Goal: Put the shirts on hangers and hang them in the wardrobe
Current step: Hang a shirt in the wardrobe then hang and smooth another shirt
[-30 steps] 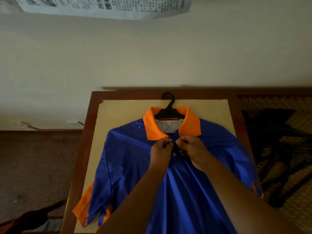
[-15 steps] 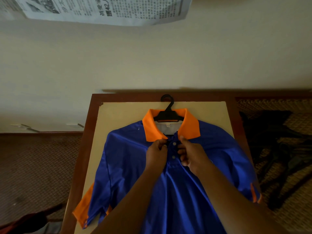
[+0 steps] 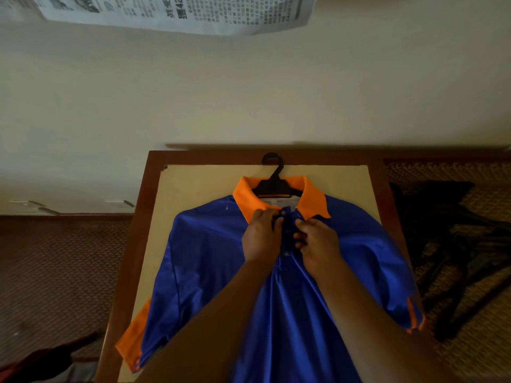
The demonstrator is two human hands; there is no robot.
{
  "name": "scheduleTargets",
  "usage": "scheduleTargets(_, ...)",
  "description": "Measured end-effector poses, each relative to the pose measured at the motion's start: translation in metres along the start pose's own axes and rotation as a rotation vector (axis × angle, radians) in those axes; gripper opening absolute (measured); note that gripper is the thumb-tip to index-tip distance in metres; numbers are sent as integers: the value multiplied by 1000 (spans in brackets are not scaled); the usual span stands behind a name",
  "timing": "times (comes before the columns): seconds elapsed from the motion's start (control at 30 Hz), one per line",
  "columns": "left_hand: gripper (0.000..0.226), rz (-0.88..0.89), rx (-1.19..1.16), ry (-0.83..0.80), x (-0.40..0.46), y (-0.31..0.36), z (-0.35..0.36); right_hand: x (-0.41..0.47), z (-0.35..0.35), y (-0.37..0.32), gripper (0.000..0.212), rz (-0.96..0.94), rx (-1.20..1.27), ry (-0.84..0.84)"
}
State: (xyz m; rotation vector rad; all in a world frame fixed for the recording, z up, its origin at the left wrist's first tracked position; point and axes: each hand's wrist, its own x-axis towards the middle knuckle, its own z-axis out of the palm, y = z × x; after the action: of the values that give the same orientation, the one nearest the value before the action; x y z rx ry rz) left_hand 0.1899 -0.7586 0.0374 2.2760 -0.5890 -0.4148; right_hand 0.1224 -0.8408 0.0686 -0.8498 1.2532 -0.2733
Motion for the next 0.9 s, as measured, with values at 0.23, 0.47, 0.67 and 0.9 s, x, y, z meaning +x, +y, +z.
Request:
scheduleTargets(0.23, 26, 72, 180, -2, 19, -4, 10, 0, -7, 1, 21, -114, -31, 20)
scheduleTargets(0.47, 26, -23, 292, -15, 26, 6, 19, 6, -7, -4, 19, -125, -136, 28)
scheduleTargets(0.67, 25, -75, 190, -26, 30, 7, 19, 7, -6, -3, 21, -171, -177, 12)
scheduleTargets(0.9, 14, 198, 98, -56, -10, -25, 11, 3, -10, 1, 13, -216, -243, 32)
